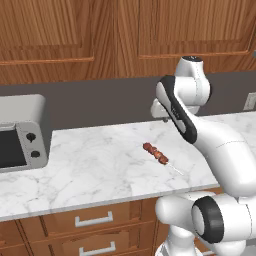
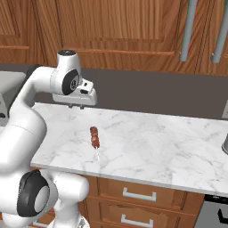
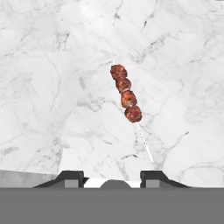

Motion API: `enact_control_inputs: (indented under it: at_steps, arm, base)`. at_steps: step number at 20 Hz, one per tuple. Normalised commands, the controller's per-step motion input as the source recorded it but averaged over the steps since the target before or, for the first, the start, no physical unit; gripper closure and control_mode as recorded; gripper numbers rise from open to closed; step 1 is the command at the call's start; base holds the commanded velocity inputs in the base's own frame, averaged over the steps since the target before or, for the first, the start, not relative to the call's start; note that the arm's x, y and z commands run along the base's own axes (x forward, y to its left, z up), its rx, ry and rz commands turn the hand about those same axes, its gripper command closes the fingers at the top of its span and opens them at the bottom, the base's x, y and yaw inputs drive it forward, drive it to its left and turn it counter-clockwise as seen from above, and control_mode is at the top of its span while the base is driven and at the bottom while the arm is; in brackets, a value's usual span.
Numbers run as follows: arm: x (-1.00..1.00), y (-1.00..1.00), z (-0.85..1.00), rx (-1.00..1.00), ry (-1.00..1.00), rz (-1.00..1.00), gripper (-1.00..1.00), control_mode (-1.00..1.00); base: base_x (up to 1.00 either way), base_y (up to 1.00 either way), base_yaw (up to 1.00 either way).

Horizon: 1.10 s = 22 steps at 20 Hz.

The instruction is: Store the kebab skewer in the freezer for long-term storage. Close the freezer door after placing the cooked food.

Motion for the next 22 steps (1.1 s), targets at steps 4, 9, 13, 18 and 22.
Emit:
enact_control_inputs:
  at_steps: [4, 9, 13, 18, 22]
  arm:
    - [0.0, -0.14, -0.21, -0.02, 0.02, -0.01, -1.0, -1.0]
    - [0.0, -0.07, -0.5, -0.07, 0.05, 0.0, -1.0, -1.0]
    - [0.02, -0.02, -0.51, -0.1, 0.01, 0.0, -1.0, -1.0]
    - [0.22, -0.11, -0.65, -0.08, 0.0, 0.01, -1.0, -1.0]
    - [0.22, -0.08, -0.65, -0.05, 0.0, 0.03, -1.0, -1.0]
  base:
    - [0.0, 0.0, 0.0]
    - [0.0, 0.0, 0.0]
    - [0.0, 0.0, 0.0]
    - [0.0, 0.0, 0.0]
    - [0.0, 0.0, 0.0]
